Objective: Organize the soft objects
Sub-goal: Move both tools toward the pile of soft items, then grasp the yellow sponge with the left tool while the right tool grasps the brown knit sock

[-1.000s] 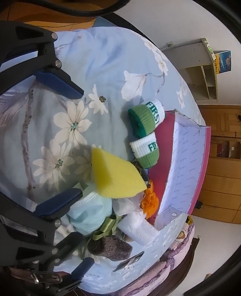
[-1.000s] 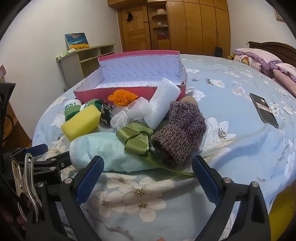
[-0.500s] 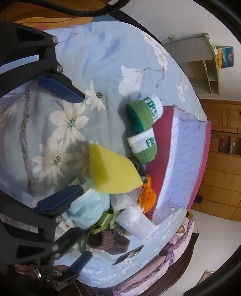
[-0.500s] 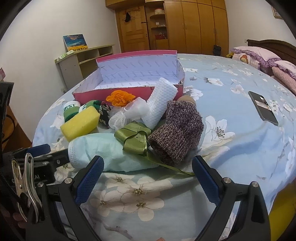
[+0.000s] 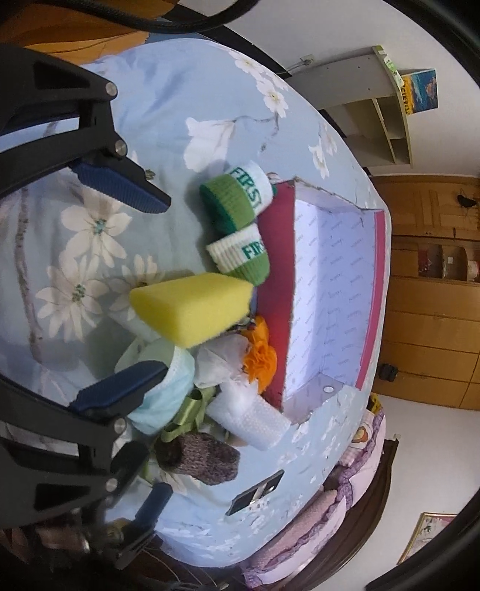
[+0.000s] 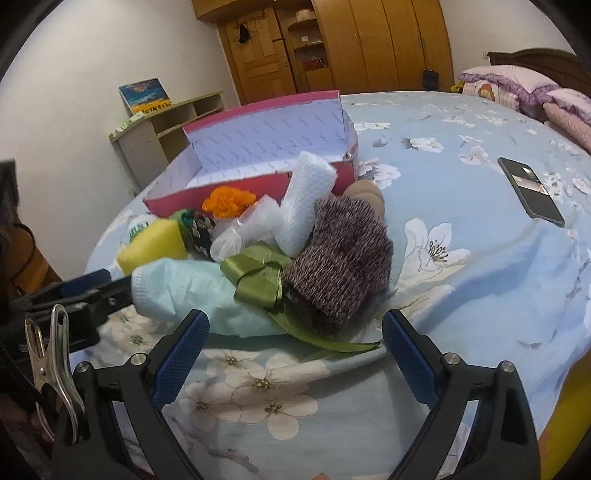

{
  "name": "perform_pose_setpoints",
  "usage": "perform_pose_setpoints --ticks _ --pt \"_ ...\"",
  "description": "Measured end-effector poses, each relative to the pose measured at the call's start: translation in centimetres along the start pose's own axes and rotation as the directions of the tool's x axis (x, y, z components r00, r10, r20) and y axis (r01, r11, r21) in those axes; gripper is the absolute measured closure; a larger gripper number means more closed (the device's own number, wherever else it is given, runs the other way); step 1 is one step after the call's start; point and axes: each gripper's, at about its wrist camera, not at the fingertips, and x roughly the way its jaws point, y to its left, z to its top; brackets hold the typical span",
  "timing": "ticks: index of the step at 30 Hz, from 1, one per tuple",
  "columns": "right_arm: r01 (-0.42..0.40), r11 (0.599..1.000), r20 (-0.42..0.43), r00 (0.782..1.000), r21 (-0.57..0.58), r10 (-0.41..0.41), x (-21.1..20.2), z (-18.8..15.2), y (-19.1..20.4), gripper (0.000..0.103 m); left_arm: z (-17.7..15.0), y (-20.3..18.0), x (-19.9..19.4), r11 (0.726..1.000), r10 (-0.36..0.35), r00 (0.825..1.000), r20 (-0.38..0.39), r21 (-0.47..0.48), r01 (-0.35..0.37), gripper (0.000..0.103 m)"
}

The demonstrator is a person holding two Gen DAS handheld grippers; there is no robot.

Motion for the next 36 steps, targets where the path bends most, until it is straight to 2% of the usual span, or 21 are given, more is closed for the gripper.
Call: perform_pose_setpoints --ticks 5,16,23,29,32,36 --pt "-0.024 1.000 -0.013 1.000 0.000 0.024 -0.6 0.6 -0.6 0.007 0.9 -0.1 0.4 0.998 -0.057 0.998 -0.007 -0.006 0.057 0.023" --pt "-0.033 0.998 0.005 0.999 -0.051 0.033 -1.2 1.6 -0.5 0.015 0.6 0.6 -0.1 0.996 -0.077 0.997 -0.016 -0.039 0.076 0.023" --pt "-0.029 0.999 0.000 1.000 -0.042 0.029 -0.7 2.1 -1.0 0.021 -0.3 2.0 -0.6 0.995 -0.073 0.997 -0.030 -0.067 0.071 0.023" --pt "0.005 0.999 -0.017 1.000 -0.036 -0.006 0.4 2.4 -1.6 0.026 0.2 2.7 -1.3 0.996 -0.055 0.998 -0.004 -0.071 0.055 0.023" --pt "0.053 0.997 -0.029 0.998 -0.058 -0.054 1.3 2.4 -1.7 0.029 0.4 2.4 -0.4 0.997 -0.053 0.998 -0.021 -0.057 0.051 0.023" --pt "0.042 0.998 -0.052 0.998 -0.047 -0.045 2.0 2.2 -2.1 0.032 0.0 2.5 1.7 0.997 -0.045 0.996 -0.082 -0.069 0.040 0.024"
